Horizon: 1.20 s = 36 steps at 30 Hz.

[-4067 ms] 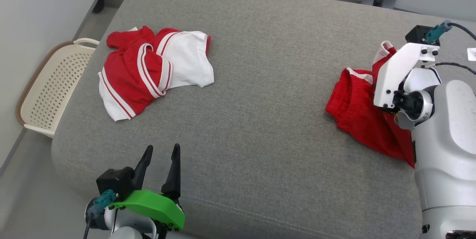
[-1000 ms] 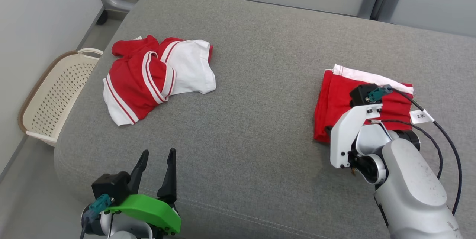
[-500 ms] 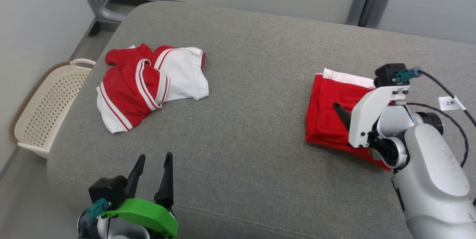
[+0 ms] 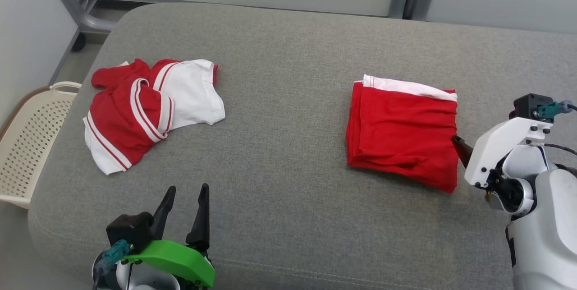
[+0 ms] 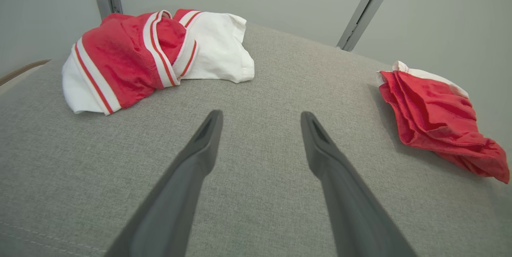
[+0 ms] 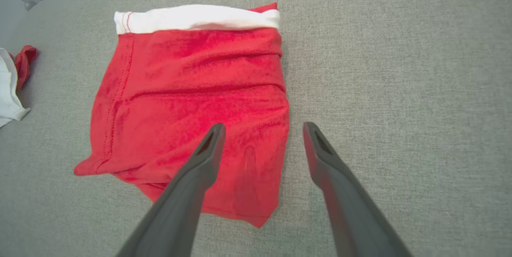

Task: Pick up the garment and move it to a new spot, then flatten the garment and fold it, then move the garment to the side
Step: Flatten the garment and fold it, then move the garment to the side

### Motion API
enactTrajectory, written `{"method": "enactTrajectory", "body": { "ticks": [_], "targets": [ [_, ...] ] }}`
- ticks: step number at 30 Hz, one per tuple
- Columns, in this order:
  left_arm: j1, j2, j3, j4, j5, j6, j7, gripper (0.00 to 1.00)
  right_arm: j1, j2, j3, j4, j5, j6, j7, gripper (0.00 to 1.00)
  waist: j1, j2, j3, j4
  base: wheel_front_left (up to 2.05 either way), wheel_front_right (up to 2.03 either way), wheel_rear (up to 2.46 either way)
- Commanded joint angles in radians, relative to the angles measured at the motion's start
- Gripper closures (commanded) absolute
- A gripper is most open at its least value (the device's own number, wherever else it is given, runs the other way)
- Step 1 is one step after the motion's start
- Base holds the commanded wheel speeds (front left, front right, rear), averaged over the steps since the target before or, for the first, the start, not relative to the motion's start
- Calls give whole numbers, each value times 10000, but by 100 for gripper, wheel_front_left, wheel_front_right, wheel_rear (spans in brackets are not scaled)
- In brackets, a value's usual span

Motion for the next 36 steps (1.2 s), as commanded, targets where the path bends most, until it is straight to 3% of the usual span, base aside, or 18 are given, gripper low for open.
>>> {"method": "enactTrajectory", "body": {
  "ticks": [1, 26, 27, 28, 32, 36],
  "targets": [
    [-95, 52, -14, -38, 88, 58, 2, 0, 91, -21, -82, 20, 17, 0, -45, 0, 0, 0, 154, -125, 0, 0, 0],
    [-539, -30, -149, 21, 104, -5, 11, 0, -856, 271, -1454, 1960, -495, 0, -615, 0, 0, 0, 958, 718, 0, 0, 0],
    [-547, -34, -148, 31, 99, -9, 7, 0, -876, 274, -1464, 2028, -526, 0, -610, 7, 0, 0, 973, 749, 0, 0, 0],
    [-551, -42, -142, 39, 91, -7, -15, 0, -882, 278, -1478, 2088, -553, 0, -619, 34, 0, 0, 986, 775, 0, 0, 0],
    [-582, -63, -131, 77, 56, -25, -73, 0, -986, 286, -1524, 2282, -678, 0, -681, 100, 0, 0, 1029, 850, 0, 0, 0],
    [-614, -92, -129, 131, 35, -51, -95, 0, -1085, 287, -1518, 2403, -795, 0, -768, 100, 0, 0, 1041, 860, 0, 0, 0]
  ]
}}
